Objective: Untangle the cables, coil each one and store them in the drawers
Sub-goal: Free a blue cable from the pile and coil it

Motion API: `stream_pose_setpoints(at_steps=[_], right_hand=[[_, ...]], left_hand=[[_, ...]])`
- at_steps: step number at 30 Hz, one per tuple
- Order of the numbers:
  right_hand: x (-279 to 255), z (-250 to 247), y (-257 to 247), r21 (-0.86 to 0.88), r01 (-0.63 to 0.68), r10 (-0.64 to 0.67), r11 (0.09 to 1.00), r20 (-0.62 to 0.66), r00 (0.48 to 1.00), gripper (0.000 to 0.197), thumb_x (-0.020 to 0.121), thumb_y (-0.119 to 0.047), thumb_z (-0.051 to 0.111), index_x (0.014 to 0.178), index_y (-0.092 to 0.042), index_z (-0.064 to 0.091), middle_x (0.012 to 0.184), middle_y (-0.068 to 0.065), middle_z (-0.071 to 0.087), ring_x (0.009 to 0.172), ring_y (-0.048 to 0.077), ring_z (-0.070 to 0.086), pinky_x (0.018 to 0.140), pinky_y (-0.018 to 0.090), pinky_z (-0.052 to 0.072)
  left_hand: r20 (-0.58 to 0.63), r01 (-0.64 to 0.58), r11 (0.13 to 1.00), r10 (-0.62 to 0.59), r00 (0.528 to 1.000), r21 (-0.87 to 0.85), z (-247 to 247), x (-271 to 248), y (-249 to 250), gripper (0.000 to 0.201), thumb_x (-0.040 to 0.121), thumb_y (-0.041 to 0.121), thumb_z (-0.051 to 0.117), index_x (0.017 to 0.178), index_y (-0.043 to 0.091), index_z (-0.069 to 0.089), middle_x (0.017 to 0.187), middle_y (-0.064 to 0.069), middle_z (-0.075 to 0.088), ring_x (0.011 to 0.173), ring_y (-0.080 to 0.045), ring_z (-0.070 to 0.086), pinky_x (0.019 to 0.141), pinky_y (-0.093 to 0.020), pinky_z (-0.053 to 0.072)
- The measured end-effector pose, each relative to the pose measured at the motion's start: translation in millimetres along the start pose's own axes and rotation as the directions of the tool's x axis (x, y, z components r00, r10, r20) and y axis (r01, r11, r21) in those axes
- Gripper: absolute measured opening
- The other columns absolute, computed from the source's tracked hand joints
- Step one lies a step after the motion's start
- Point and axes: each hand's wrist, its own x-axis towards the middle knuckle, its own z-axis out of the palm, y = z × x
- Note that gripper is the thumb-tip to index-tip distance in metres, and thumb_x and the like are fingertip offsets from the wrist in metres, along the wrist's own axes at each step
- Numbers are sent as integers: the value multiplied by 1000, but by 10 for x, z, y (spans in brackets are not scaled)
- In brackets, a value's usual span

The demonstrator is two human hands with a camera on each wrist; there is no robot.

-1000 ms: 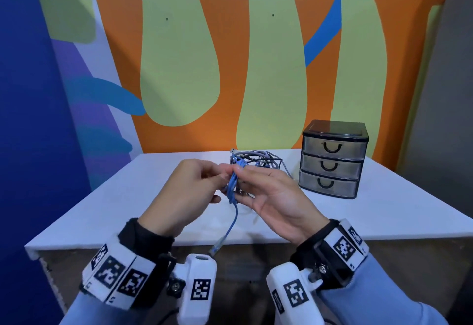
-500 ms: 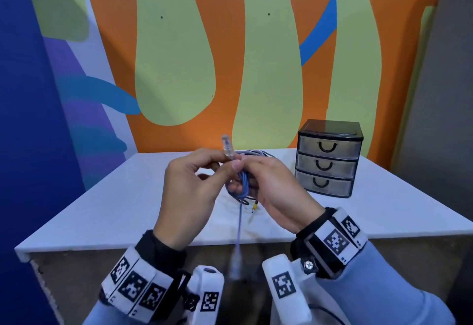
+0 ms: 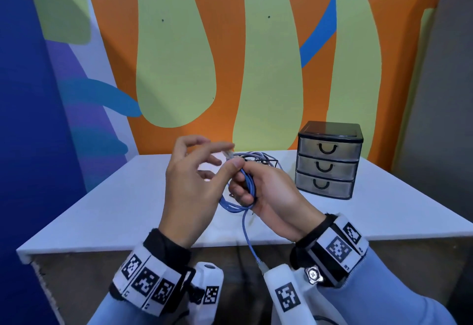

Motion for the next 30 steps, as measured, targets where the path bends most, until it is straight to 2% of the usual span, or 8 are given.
stream_pose_setpoints(at_steps=[5, 10, 15, 18, 20, 23, 26, 30], right_hand=[[23, -70, -41, 85, 41, -38, 996, -31, 999, 24, 107, -25, 50, 92, -9, 57, 70, 3, 50, 57, 15, 34, 61, 30, 26], [41, -88, -1, 60, 102, -98, 993, -67, 993, 25, 104, -33, 61, 95, -9, 60, 78, 2, 47, 59, 13, 35, 61, 27, 27], [92, -52, 87, -142, 175, -194, 974, -133, 972, 27, 104, -30, 63, 82, -15, 59, 66, -9, 47, 58, 11, 33, 58, 23, 30], [99, -51, 113, -197, 172, -200, 965, -133, 971, 28, 105, -33, 62, 86, -12, 64, 66, -6, 56, 56, 10, 37, 58, 20, 34], [102, -54, 132, -235, 179, -213, 955, -126, 969, 32, 104, -36, 62, 84, -11, 64, 72, 3, 60, 58, 13, 38, 58, 21, 35], [112, -62, 135, -192, 215, -242, 958, -129, 962, 26, 103, -32, 66, 101, -6, 67, 80, 13, 60, 61, 16, 41, 59, 23, 38], [105, -62, 97, -206, 274, -296, 939, -85, 951, 18, 104, -24, 64, 110, -11, 75, 81, 13, 57, 62, 17, 43, 58, 24, 38], [143, -76, 112, -241, 262, -300, 934, -136, 944, 23, 105, -26, 63, 101, -4, 73, 74, 9, 61, 60, 18, 53, 58, 24, 43]], left_hand=[[148, -92, 984, 69, 987, 152, -78, 21, -87, 29, 96, 47, 73, 118, 29, 81, 120, 13, 66, 113, -9, 64, 80, -30, 58], [189, 3, 994, -23, 982, 109, -104, 51, -57, 16, 98, 29, 74, 112, 34, 81, 96, 20, 79, 92, -8, 71, 78, -28, 56], [201, 155, 987, -146, 969, -31, -39, 17, -96, 7, 99, 20, 74, 103, 26, 76, 80, 3, 80, 82, -23, 77, 82, -52, 61], [230, 235, 965, -203, 952, -120, -42, 6, -103, 6, 101, 15, 70, 103, 17, 75, 78, -3, 80, 77, -18, 77, 79, -36, 61], [268, 339, 915, -278, 922, -217, -46, 9, -84, 10, 103, 13, 66, 108, 10, 74, 76, -5, 77, 69, -13, 70, 69, -22, 52], [377, 544, 709, -401, 835, -449, -41, -5, -67, 24, 103, 13, 61, 120, 1, 72, 74, -4, 67, 68, -14, 64, 70, -23, 53], [404, 599, 554, -444, 800, -579, -25, -37, -68, 30, 104, 18, 59, 124, -2, 71, 77, -6, 52, 70, -16, 54, 70, -26, 48], [327, 556, 614, -453, 829, -560, 14, -58, -28, 26, 102, 21, 65, 124, 10, 72, 86, -10, 61, 74, -12, 60, 69, -25, 56]])
